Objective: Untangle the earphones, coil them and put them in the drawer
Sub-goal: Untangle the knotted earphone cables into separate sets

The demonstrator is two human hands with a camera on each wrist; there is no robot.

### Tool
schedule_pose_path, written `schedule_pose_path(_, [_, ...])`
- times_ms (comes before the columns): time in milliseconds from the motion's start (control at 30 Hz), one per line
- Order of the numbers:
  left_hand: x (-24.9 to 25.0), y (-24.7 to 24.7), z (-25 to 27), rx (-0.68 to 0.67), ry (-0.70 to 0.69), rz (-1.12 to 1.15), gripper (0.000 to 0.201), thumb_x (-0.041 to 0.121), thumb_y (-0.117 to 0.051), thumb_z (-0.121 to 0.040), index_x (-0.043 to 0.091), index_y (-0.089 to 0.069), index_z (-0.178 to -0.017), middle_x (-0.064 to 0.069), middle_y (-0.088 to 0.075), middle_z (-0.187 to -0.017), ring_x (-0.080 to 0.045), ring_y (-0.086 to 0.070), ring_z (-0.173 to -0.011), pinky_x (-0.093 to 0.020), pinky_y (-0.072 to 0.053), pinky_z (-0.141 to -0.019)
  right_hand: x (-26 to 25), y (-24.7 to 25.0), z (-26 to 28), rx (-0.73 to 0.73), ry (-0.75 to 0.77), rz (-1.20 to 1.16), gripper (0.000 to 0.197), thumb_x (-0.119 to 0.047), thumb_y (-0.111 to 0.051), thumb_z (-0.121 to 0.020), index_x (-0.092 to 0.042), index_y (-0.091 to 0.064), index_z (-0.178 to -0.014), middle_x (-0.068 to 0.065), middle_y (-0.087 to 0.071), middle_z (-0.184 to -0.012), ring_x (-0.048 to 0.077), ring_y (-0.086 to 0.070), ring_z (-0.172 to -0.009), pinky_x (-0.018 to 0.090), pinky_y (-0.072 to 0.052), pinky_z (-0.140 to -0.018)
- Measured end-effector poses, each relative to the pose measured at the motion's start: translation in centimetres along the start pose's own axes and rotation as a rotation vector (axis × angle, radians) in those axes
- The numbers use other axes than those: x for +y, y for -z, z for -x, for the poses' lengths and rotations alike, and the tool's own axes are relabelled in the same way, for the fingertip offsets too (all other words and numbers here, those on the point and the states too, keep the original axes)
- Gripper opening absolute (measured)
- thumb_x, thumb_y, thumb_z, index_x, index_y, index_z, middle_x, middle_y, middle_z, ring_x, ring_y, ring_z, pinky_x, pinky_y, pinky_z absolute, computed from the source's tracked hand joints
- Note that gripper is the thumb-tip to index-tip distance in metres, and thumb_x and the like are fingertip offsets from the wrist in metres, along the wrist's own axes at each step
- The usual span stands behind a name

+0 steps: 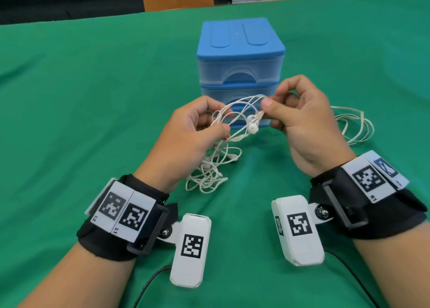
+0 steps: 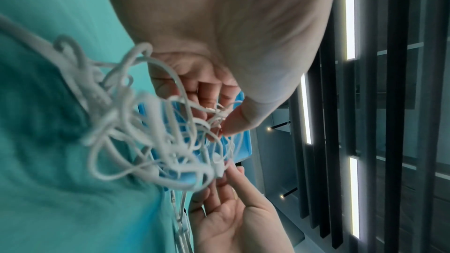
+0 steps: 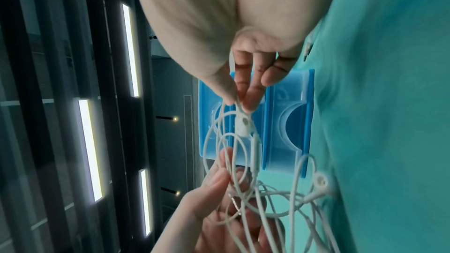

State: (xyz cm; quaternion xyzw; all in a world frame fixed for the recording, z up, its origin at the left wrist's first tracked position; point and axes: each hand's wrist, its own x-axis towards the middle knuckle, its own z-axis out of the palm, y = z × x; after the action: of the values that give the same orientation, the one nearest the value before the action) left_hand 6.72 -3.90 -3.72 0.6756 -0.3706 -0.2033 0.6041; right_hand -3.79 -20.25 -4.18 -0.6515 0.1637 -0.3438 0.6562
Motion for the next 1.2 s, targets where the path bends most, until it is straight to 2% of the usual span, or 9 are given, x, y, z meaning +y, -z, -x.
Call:
schedule_pose_path(100, [-0.33, 0.18, -0.26, 0.046, -0.004, 0.018, 0.020, 0.012, -0.070, -0.083, 0.022, -0.068, -0.100, 0.003, -0.063, -0.072, -0.021, -0.047, -0.072, -0.021, -0.039, -0.056, -0.35, 0.61, -0.33, 0.051, 0.037, -0.038, 0.026, 0.002, -0.062, -0.091, -0.021, -0.049, -0.089, 0.002, -0.056, -0.078, 0.012, -0.066, -0.070, 0.022, -0.041, -0.061])
schedule_pose_path(200, [-0.34, 0.25, -0.29, 0.070, -0.040, -0.006, 0.019, 0.006, -0.069, -0.090, 0.017, -0.069, -0.106, -0.001, -0.058, -0.074, -0.017, -0.047, -0.071, -0.016, -0.038, -0.057, -0.75, 0.64, -0.33, 0.047, 0.100, -0.027, 0.021, -0.004, -0.063, -0.089, -0.021, -0.051, -0.091, 0.001, -0.055, -0.080, 0.008, -0.061, -0.066, 0.024, -0.044, -0.062])
schedule_pose_path(333, [-0.34, 0.31, -0.36, 0.108, -0.053, 0.006, 0.019, 0.009, -0.065, -0.094, 0.018, -0.070, -0.110, -0.005, -0.061, -0.077, -0.013, -0.055, -0.073, -0.023, -0.045, -0.071, -0.91, 0.45, -0.19, 0.044, 0.193, 0.032, 0.023, 0.001, -0.065, -0.090, -0.016, -0.051, -0.095, 0.002, -0.055, -0.082, 0.007, -0.061, -0.065, 0.025, -0.049, -0.061])
schedule_pose_path(433, [-0.31, 0.35, -0.39, 0.126, -0.057, 0.045, 0.020, 0.007, -0.064, -0.096, 0.015, -0.069, -0.114, -0.005, -0.060, -0.071, -0.014, -0.064, -0.070, -0.024, -0.049, -0.073, -0.91, 0.44, -0.09, 0.029, 0.238, 0.087, 0.027, 0.004, -0.068, -0.089, -0.013, -0.050, -0.096, 0.004, -0.055, -0.082, 0.006, -0.061, -0.065, 0.025, -0.052, -0.061])
schedule_pose_path(567, [-0.19, 0.27, -0.30, 0.093, -0.061, 0.059, 0.019, 0.008, -0.063, -0.097, 0.015, -0.066, -0.115, -0.010, -0.062, -0.069, -0.017, -0.067, -0.068, -0.024, -0.050, -0.067, -0.65, 0.50, -0.04, -0.008, 0.208, 0.126, 0.032, 0.002, -0.074, -0.084, -0.014, -0.050, -0.097, 0.002, -0.056, -0.076, 0.020, -0.060, -0.067, 0.028, -0.053, -0.060])
schedule_pose_path(700, [-0.04, 0.14, -0.19, 0.052, -0.046, 0.074, 0.018, 0.010, -0.060, -0.099, 0.015, -0.065, -0.116, -0.006, -0.062, -0.066, -0.021, -0.065, -0.064, -0.028, -0.051, -0.067, -0.41, 0.47, 0.07, -0.055, 0.160, 0.166, 0.035, 0.001, -0.077, -0.082, -0.015, -0.049, -0.097, -0.001, -0.055, -0.073, 0.022, -0.058, -0.064, 0.038, -0.056, -0.063])
schedule_pose_path(900, [0.09, 0.30, -0.28, 0.080, -0.068, 0.093, 0.020, 0.012, -0.055, -0.102, 0.010, -0.062, -0.121, -0.005, -0.057, -0.062, -0.018, -0.061, -0.058, -0.027, -0.050, -0.064, -0.60, 0.68, -0.01, -0.020, 0.204, 0.280, 0.036, 0.001, -0.078, -0.080, -0.013, -0.050, -0.099, 0.004, -0.055, -0.074, 0.013, -0.051, -0.066, 0.030, -0.049, -0.063])
schedule_pose_path(1067, [-0.04, 0.11, -0.18, 0.032, -0.058, 0.094, 0.020, 0.012, -0.052, -0.104, 0.009, -0.062, -0.121, -0.006, -0.057, -0.063, -0.022, -0.062, -0.059, -0.037, -0.050, -0.068, -0.83, 0.49, 0.41, -0.081, 0.161, 0.248, 0.036, 0.001, -0.078, -0.081, -0.012, -0.049, -0.099, 0.000, -0.054, -0.073, 0.015, -0.051, -0.063, 0.023, -0.051, -0.054])
schedule_pose_path(1200, [-0.06, 0.26, -0.27, 0.063, -0.065, 0.085, 0.020, 0.014, -0.047, -0.106, 0.010, -0.063, -0.118, -0.006, -0.056, -0.062, -0.019, -0.059, -0.056, -0.030, -0.049, -0.063, -0.71, 0.39, 0.41, -0.155, 0.120, 0.270, 0.037, 0.004, -0.078, -0.080, -0.013, -0.050, -0.099, 0.003, -0.057, -0.074, 0.019, -0.050, -0.064, 0.038, -0.050, -0.059])
